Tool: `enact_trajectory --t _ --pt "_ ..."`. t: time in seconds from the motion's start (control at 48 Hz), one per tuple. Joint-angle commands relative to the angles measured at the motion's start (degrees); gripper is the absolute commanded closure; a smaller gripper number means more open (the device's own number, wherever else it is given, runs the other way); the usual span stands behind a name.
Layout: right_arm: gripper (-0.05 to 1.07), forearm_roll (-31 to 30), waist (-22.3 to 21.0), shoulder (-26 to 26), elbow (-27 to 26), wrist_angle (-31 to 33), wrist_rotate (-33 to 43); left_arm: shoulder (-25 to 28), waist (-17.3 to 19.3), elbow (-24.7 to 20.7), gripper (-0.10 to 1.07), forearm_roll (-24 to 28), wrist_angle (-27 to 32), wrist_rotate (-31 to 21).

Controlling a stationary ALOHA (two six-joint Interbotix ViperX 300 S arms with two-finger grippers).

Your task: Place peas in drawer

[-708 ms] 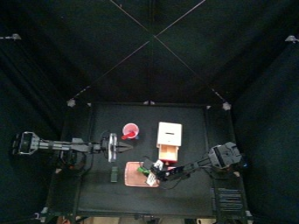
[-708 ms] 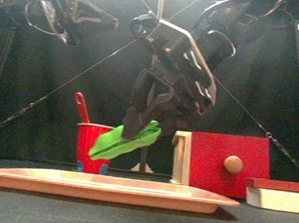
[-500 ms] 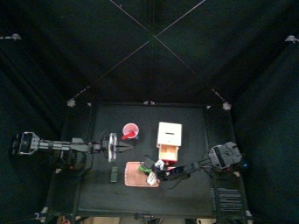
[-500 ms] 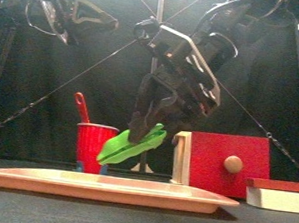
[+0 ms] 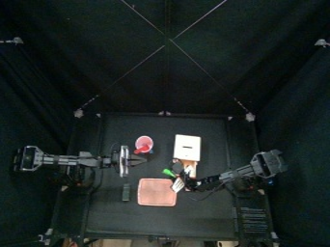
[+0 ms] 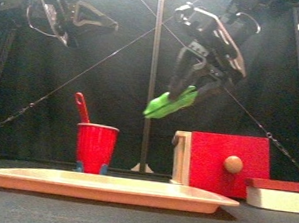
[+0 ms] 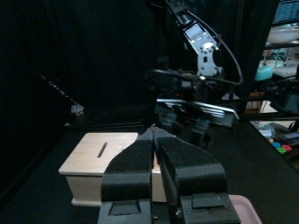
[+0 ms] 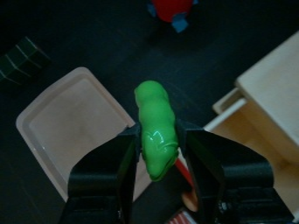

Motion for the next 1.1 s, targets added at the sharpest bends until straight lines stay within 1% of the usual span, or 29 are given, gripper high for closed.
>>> enact_trajectory --t 0.0,0.208,0.292,0.417,0.542,0.646,1.083 --pt "0.28 0.0 -0.18 -5.19 1.85 0.35 -0.18 -0.09 0.09 -0.62 0.55 -0.09 -0.53 0.0" --pt "0.28 0.18 -0.18 -11.95 8.09 -0.79 0.0 -0.09 0.18 -0.26 0.55 -0.09 -0.53 -0.09" --pt "0.28 0.26 -1.14 -12.92 10.63 -1.85 0.0 -0.18 0.18 -0.35 0.55 -0.09 -0.53 -0.09" --pt "0.28 0.62 -2.55 -12.74 12.66 -5.19 0.0 -0.18 0.18 -0.35 0.55 -0.18 -0.53 -0.18" --pt "0.27 0.7 -4.31 -12.13 13.18 -8.35 -0.09 -0.09 0.18 -0.26 0.55 -0.62 -0.53 -0.09" --pt "0.26 0.35 -5.01 -11.87 13.27 -9.23 -0.18 -0.18 0.18 -0.18 0.55 -0.97 -0.53 0.0" --pt "0.26 0.53 -5.27 -9.76 12.66 -9.14 -0.18 -0.09 0.26 -0.09 0.55 -1.05 -0.53 0.0"
